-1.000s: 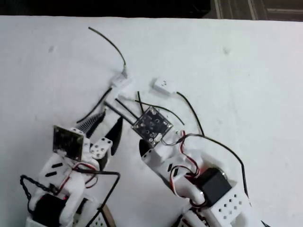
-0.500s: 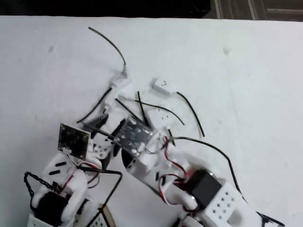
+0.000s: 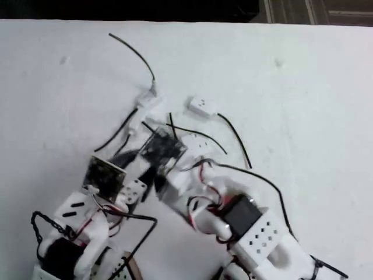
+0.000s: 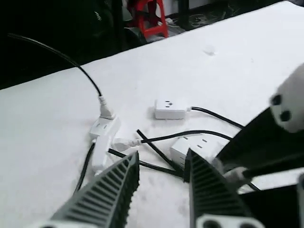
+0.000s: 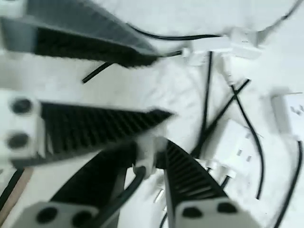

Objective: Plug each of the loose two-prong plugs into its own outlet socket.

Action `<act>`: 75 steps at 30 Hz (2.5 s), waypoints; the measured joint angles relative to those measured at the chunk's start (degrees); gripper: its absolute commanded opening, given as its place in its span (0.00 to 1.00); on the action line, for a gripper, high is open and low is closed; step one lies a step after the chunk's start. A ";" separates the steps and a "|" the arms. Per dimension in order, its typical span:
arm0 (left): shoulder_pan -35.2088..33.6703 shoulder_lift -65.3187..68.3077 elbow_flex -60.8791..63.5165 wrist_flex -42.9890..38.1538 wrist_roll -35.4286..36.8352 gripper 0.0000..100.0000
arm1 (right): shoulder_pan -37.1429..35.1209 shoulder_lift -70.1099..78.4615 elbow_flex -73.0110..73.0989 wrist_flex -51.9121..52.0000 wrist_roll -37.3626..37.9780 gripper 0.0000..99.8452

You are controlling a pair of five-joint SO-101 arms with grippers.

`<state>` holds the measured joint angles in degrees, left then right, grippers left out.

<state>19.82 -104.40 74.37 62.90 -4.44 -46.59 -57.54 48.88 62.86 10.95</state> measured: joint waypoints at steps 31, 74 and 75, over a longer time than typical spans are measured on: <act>-3.60 57.93 -24.35 -7.47 9.49 0.22 | 42.64 -1.14 0.00 2.55 5.71 0.02; 6.77 119.12 -64.00 7.47 23.12 0.04 | 43.34 -1.14 0.00 2.55 6.33 0.02; 6.68 119.12 -65.14 8.79 22.24 0.02 | 43.34 -1.14 0.00 2.55 6.33 0.02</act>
<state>26.51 14.73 9.23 71.69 17.80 -3.25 -58.68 48.88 65.41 17.27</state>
